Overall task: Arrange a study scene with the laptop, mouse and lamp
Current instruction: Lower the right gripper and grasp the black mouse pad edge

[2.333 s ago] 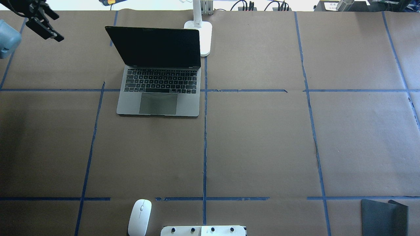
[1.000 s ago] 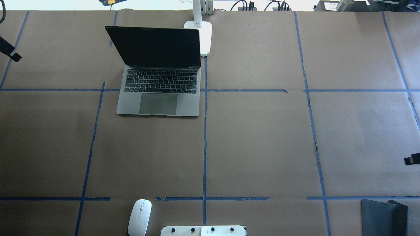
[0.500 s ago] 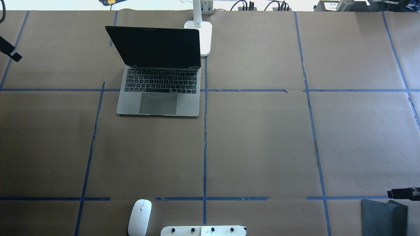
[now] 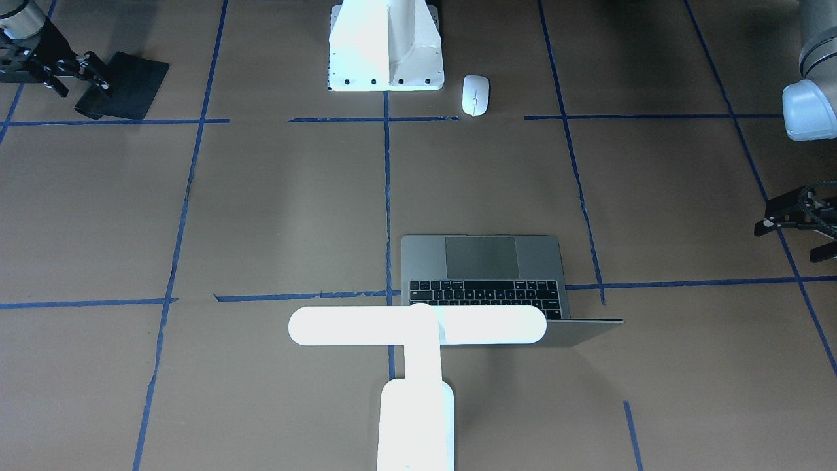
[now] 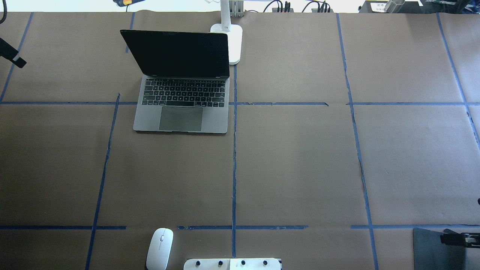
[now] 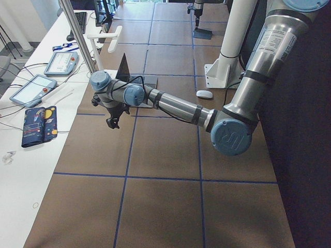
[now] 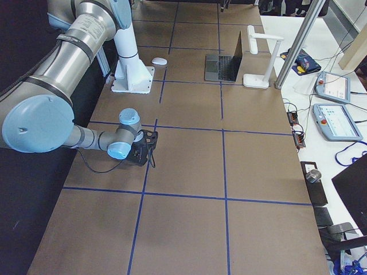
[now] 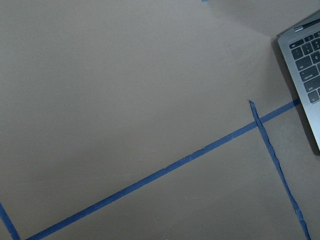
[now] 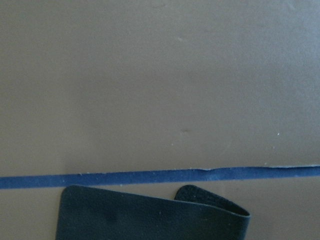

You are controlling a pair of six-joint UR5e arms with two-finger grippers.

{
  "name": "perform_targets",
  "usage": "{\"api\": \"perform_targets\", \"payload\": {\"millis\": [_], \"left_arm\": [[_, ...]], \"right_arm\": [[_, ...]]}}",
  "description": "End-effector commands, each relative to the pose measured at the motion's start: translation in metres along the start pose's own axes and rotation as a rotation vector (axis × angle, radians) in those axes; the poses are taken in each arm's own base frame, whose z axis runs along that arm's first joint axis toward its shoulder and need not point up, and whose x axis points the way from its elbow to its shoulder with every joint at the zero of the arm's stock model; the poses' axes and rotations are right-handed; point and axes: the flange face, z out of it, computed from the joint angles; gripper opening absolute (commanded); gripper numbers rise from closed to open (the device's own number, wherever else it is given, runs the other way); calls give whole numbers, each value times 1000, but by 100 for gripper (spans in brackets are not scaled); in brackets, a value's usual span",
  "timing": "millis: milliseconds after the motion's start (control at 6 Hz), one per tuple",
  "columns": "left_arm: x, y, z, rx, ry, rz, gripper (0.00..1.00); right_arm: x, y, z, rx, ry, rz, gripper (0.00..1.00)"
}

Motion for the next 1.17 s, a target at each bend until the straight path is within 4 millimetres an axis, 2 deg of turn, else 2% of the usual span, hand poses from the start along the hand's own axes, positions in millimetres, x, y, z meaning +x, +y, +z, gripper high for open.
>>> {"api": "perform_targets", "payload": {"millis": [0, 333, 500, 667, 833, 1000], "left_arm": [[4, 1, -3, 6, -1, 2, 100], [4, 1, -4, 8, -1, 3, 100], [5, 1, -5, 11, -2, 6, 100], [6, 0, -6, 13, -2, 8, 100], [6, 0, -6, 13, -2, 8, 100], [10, 0, -9, 17, -4, 14, 100]], "right_arm": [[-6, 14, 11, 2, 10, 16, 90], [8, 14, 16, 2, 41, 16, 87], [10, 14, 17, 1, 45, 16, 78], [10, 14, 17, 1, 46, 36, 38], [10, 14, 17, 3, 44, 40, 3], [10, 13, 17, 4, 44, 41, 0]]}}
